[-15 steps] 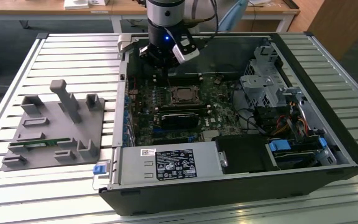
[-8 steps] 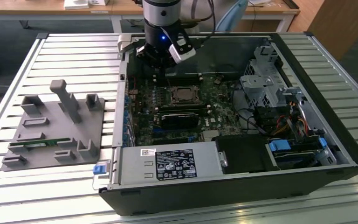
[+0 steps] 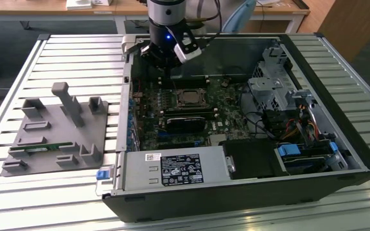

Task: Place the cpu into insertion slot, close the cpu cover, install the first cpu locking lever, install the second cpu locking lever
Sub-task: 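Install the first cpu locking lever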

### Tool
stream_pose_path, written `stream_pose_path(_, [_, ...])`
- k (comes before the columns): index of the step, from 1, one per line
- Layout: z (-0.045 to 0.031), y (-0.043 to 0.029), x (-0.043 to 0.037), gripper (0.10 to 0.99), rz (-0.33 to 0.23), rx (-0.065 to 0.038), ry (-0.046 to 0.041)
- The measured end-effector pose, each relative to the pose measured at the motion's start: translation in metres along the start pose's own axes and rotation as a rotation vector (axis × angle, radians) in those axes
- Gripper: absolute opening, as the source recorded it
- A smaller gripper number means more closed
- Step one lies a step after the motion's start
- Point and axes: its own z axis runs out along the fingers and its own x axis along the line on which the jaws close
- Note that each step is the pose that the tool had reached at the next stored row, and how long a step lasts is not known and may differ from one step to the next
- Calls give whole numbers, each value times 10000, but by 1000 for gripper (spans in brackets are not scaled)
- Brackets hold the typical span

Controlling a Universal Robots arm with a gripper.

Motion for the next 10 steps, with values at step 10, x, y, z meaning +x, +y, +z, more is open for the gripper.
stream_pose_path(10, [28,40,-268,106,5,-2,60])
